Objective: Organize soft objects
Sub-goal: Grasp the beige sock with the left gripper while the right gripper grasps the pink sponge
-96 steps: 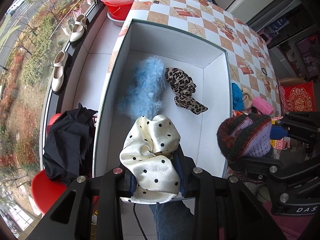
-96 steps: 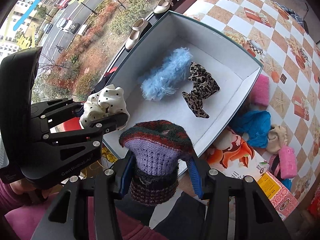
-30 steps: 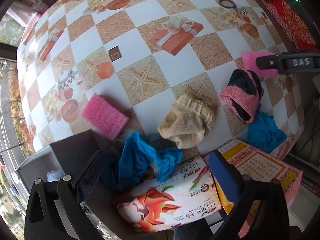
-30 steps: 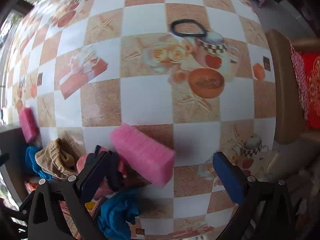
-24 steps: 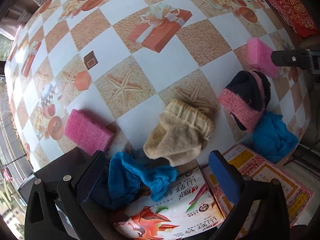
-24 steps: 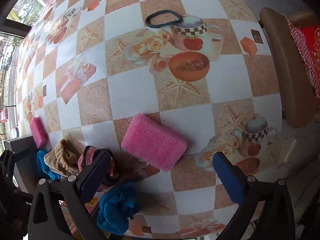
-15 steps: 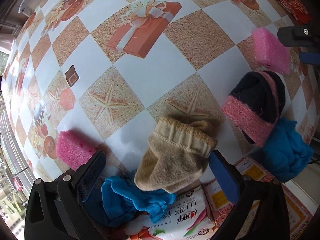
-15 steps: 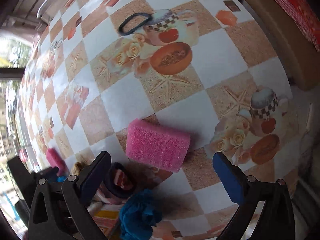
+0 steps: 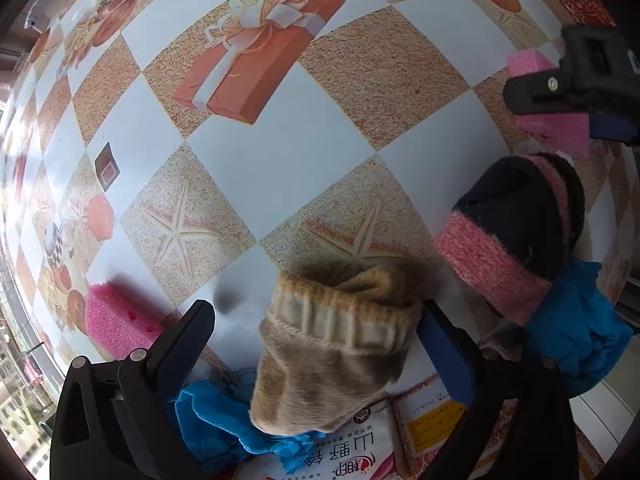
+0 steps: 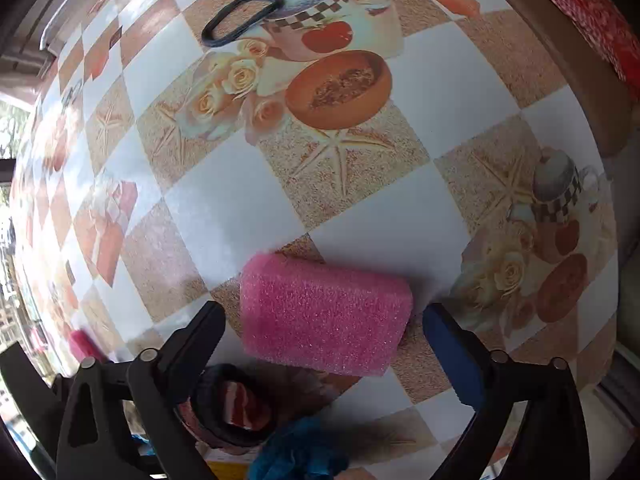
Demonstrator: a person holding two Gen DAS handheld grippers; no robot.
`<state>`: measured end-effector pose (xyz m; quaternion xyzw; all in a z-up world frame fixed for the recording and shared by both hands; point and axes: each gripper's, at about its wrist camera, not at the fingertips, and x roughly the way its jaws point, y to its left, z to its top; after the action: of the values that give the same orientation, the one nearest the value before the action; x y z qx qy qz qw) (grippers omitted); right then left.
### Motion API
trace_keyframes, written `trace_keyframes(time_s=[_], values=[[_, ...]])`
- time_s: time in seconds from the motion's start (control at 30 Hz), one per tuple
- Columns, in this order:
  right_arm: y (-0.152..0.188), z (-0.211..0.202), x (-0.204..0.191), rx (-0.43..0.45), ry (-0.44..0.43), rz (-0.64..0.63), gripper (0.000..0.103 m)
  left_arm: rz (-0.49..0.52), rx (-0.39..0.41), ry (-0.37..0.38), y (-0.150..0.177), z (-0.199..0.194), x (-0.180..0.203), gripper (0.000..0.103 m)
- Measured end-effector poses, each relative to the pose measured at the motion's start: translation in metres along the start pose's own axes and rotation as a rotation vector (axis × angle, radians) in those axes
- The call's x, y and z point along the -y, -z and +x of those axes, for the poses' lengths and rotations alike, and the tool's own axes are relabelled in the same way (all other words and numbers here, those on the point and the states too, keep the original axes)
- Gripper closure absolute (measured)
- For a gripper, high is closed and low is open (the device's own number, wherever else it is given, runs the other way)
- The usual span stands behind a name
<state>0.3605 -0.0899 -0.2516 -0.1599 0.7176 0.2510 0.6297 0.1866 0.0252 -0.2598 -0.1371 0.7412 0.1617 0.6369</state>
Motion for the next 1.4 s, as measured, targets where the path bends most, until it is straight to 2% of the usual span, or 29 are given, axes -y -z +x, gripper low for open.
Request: trace_keyframes(time_s=[0.03, 0.07, 0.13, 0.17, 0.2, 0.3, 0.43, 0.6, 0.83, 0.9, 0.93, 1.1, 1.4], values=[[0.003, -0.003, -0.004, 0.013, 0.025, -0.033, 0.018, -0.007, -0.003, 0.013, 0.001, 0.0, -0.002, 0.007], [0.004, -0.006, -0.006, 0.028, 0.047, -0.065, 0.029, -0.015, -0.002, 0.037, 0.002, -0.002, -0.003, 0.014], [0.007, -0.007, -0.007, 0.025, 0.013, -0.082, 0.029, -0.016, 0.033, 0.057, 0.004, -0.009, -0.003, 0.029], [0.007, -0.007, -0.006, 0.022, 0.004, -0.071, 0.029, -0.011, 0.053, 0.062, 0.005, -0.014, -0.001, 0.046], [0.006, -0.01, -0.004, 0.029, -0.014, -0.06, 0.029, -0.014, 0.061, 0.063, 0.008, -0.017, 0.005, 0.059], [0.009, -0.023, 0.002, 0.047, -0.049, -0.057, 0.029, -0.081, 0.075, 0.096, 0.012, -0.022, -0.008, 0.065], [0.009, -0.042, -0.001, 0.068, -0.065, -0.081, 0.029, -0.15, 0.118, 0.123, 0.026, -0.035, -0.024, 0.067], [0.018, -0.069, -0.009, 0.077, -0.09, -0.098, 0.029, -0.175, 0.181, 0.108, 0.046, -0.059, -0.031, 0.067], [0.033, -0.096, -0.016, 0.091, -0.114, -0.119, 0.029, -0.202, 0.255, 0.136, 0.075, -0.091, -0.034, 0.067], [0.043, -0.097, -0.015, 0.098, -0.12, -0.125, 0.029, -0.203, 0.271, 0.145, 0.064, -0.103, -0.032, 0.067], [0.044, -0.099, -0.013, 0.099, -0.124, -0.127, 0.029, -0.204, 0.279, 0.15, 0.075, -0.112, -0.035, 0.067], [0.072, -0.119, -0.012, 0.115, -0.13, -0.153, 0.029, -0.189, 0.312, 0.162, 0.095, -0.127, -0.026, 0.067], [0.141, -0.129, -0.015, 0.116, -0.124, -0.18, 0.029, -0.168, 0.332, 0.209, 0.141, -0.144, -0.017, 0.067]])
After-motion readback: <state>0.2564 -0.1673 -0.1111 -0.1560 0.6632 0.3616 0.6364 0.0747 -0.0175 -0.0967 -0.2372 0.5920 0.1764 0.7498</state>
